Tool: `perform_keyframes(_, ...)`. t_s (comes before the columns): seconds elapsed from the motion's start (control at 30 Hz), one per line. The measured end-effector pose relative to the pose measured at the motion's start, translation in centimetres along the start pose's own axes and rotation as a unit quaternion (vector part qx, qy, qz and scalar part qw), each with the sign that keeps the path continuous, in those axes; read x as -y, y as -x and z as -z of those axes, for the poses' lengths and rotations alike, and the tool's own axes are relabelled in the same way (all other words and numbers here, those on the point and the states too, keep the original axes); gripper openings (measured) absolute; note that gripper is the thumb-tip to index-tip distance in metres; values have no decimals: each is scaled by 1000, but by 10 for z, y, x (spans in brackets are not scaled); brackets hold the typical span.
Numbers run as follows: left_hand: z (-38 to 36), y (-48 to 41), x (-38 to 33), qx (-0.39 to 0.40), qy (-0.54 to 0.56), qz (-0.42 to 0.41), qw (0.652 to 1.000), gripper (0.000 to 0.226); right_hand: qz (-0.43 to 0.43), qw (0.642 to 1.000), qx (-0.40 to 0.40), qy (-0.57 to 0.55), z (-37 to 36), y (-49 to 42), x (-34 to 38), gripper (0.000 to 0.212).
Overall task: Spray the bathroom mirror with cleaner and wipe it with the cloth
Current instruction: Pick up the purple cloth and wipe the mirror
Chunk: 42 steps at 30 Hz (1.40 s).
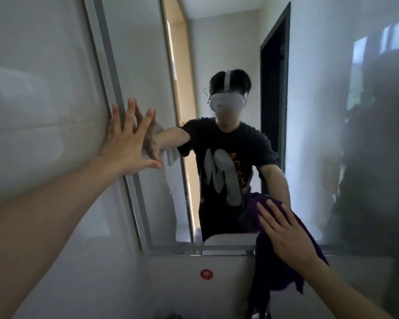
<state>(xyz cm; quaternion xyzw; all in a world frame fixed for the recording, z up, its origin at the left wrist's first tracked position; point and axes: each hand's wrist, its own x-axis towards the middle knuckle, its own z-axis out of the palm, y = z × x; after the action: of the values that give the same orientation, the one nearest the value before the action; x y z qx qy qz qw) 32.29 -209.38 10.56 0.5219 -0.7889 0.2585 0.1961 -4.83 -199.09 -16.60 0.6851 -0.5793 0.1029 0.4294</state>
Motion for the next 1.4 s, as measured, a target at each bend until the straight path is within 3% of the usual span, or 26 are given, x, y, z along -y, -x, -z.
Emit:
perform_keyframes(0.13,2,2,0,7,22,14,1000,148,-130,990,46,-20,14,26,-37,65)
perform_keyframes(0.27,-1,2,-5,-29,48,18,998,148,-198,979,36,-38,31,27,-46,67)
perform_keyframes(0.37,-5,-1,-24,-80,94,12,992,124,-278,958,12,-70,45,5,-31,78)
perform_keyframes(0.47,-2,-7,-61,-112,106,-60,986,99,-348,929,21,-126,54,-35,3,87)
perform_keyframes(0.57,11,-11,-105,-149,133,-142,970,84,-264,957,11,-119,54,-77,44,76)
perform_keyframes(0.63,21,-13,-139,-166,138,-199,956,81,-154,982,9,-105,53,-103,74,84)
perform_keyframes(0.7,23,-15,-176,-153,121,-242,950,82,-33,995,41,-81,53,-121,101,84)
perform_keyframes(0.77,12,-14,-201,-112,87,-256,956,88,53,993,79,-75,50,-126,119,68)
perform_keyframes(0.83,-10,-18,-207,-97,32,-252,962,95,112,991,76,-21,43,-120,122,57)
perform_keyframes(0.9,-29,-26,-202,-123,-1,-253,960,104,161,984,63,37,28,-106,104,63)
perform_keyframes(1.0,-44,-33,-201,-153,-4,-247,957,113,156,986,39,42,9,-67,49,77)
perform_keyframes(1.13,-48,-32,-206,-164,1,-242,956,117,98,995,24,19,0,7,-56,73)
perform_keyframes(1.27,-47,-28,-210,-150,-10,-227,962,116,-37,997,52,50,23,49,-155,85)
perform_keyframes(1.33,-45,-27,-213,-139,-14,-223,965,117,-197,978,58,31,29,58,-182,94)
perform_keyframes(1.4,-43,-25,-214,-126,-22,-218,968,117,-397,917,43,-12,32,68,-194,97)
